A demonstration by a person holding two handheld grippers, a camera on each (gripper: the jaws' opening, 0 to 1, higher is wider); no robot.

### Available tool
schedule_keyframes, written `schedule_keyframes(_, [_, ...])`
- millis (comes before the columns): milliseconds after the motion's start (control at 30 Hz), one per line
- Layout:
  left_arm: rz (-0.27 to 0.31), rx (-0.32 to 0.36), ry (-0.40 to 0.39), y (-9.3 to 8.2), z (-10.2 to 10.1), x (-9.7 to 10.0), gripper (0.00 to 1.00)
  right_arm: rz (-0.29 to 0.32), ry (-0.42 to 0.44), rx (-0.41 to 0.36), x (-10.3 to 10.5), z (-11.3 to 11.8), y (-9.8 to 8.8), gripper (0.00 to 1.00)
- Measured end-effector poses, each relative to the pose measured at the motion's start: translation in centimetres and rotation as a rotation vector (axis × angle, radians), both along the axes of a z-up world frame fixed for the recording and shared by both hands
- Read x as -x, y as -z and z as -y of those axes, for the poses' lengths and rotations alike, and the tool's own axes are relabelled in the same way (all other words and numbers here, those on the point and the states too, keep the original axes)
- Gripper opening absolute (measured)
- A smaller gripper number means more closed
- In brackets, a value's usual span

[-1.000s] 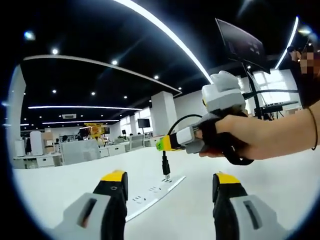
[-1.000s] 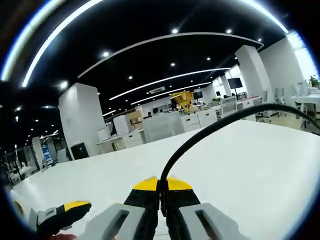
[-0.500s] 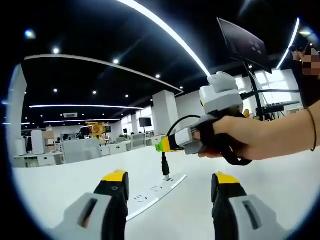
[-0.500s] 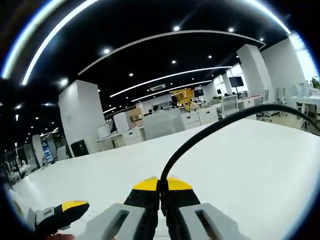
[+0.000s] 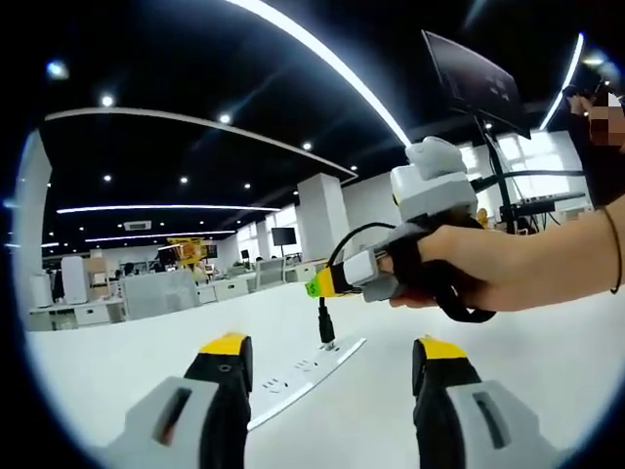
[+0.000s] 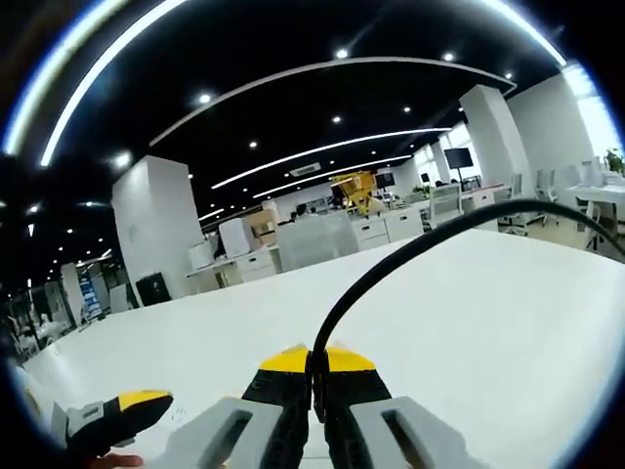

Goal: Find the data cable on the table. Grasp the USB connector end of the cable and insert it into the USB port on the table

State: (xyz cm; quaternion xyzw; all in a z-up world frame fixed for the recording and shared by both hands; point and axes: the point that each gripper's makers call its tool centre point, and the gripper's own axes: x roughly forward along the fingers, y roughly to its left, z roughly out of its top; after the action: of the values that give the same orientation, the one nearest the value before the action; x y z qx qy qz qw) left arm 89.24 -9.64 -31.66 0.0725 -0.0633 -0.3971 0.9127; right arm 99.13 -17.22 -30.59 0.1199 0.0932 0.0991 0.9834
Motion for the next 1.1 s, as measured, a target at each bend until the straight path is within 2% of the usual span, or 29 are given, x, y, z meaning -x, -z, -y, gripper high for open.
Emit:
schedule_keyframes(233, [0.0, -0.002, -0.003, 0.0, 0.0, 0.1, 0.66, -0.006, 0.004, 0.042, 0.7, 0.1, 0.3, 0.05])
schedule_keyframes(433, [-0.002, -0.01, -0.005, 0.1, 0.0, 0.2, 0.66, 0.005, -0.005, 0.023, 1.1, 0.4, 0.7, 0.05])
schedule_keyframes(833, [-0.005, -0.014, -0.009, 0.1, -0.1, -0.2, 0.66, -0.004, -0.032, 0.061, 0.6, -0.5, 1.0, 0.04])
schedule_keyframes(933, [-0.005, -0.017, -0.01, 0.1, -0.1, -0.4, 0.66, -0.011, -0.063, 0.15, 0.5, -1.4, 1.2, 0.04])
schedule_keyframes(967, [-0.005, -0.019, -0.011, 0.1, -0.1, -0.4, 0.66, -0.006, -0.041, 0.221, 0.3, -1.1, 1.1, 0.04])
schedule_keyframes(1000, [-0.006, -0.021, -0.011, 0.1, -0.1, -0.4, 0.66, -0.014, -0.048, 0.229, 0.3, -1.4, 1.2, 0.04])
schedule_keyframes(1100, [-0.009, -0.026, -0.012, 0.2, -0.2, -0.6, 0.66, -0.02, -0.056, 0.129, 0.0, -1.1, 1.3, 0.04])
